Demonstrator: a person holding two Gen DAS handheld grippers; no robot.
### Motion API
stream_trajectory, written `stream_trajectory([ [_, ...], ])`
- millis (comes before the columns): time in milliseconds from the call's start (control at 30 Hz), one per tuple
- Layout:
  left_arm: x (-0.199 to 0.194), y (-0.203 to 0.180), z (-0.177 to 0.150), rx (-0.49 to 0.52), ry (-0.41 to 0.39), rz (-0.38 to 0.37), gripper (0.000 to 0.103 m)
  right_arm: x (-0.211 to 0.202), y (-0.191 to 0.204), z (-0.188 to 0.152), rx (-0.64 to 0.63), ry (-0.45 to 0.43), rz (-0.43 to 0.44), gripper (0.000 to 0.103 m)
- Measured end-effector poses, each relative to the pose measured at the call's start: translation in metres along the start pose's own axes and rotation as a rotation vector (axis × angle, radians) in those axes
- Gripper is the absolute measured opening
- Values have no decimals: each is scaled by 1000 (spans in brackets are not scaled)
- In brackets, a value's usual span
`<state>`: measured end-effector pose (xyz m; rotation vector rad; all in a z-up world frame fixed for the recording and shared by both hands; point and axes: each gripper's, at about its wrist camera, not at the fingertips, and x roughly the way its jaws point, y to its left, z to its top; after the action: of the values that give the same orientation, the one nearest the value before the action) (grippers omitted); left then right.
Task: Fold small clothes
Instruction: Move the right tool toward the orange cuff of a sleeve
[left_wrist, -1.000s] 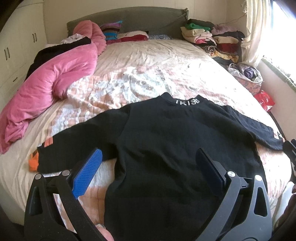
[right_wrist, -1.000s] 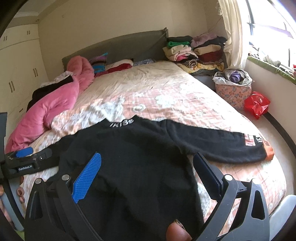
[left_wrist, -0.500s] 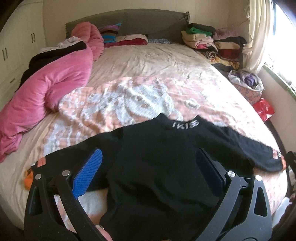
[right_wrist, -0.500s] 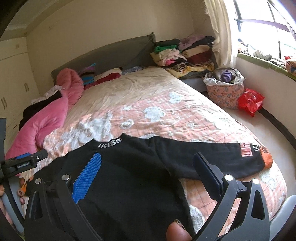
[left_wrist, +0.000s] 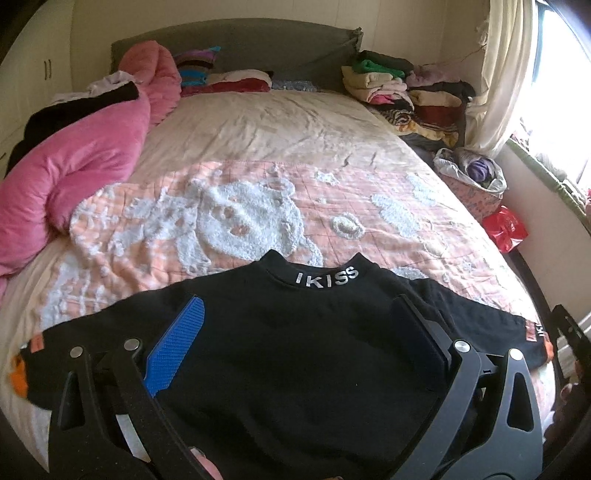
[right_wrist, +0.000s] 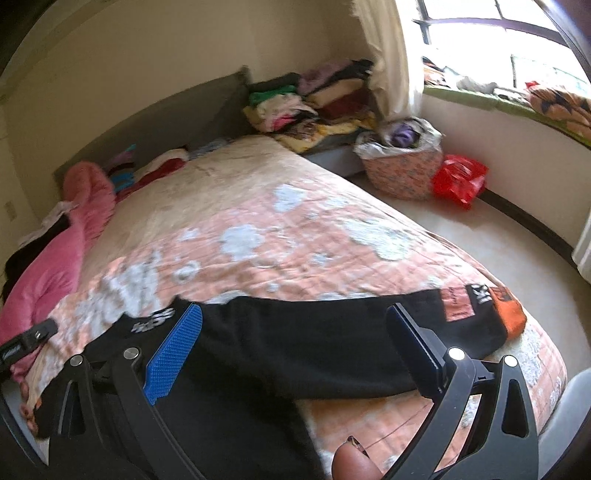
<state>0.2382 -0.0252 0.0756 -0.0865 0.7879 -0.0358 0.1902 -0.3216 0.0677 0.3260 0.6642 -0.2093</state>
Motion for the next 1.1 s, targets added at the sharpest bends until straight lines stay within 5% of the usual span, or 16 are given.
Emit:
stream_trajectory([
  [167,28,-1,-15,5,3,53,95,24,-39,1,108,32,-78,99],
  [600,90,-7,-55,26,124,-37,95,53,-154,-27,376,87,-377,99],
  [900,94,15,-50,1,120,-14,95,76,-206,-46,529,133,-402,98],
  [1033,85,25,-44,-6,106,8,95,81,-213,-45,534,116,-427,71],
  [1100,81,29,-43,-16,100,14,95,80,-213,-43,517,92,-401,44],
])
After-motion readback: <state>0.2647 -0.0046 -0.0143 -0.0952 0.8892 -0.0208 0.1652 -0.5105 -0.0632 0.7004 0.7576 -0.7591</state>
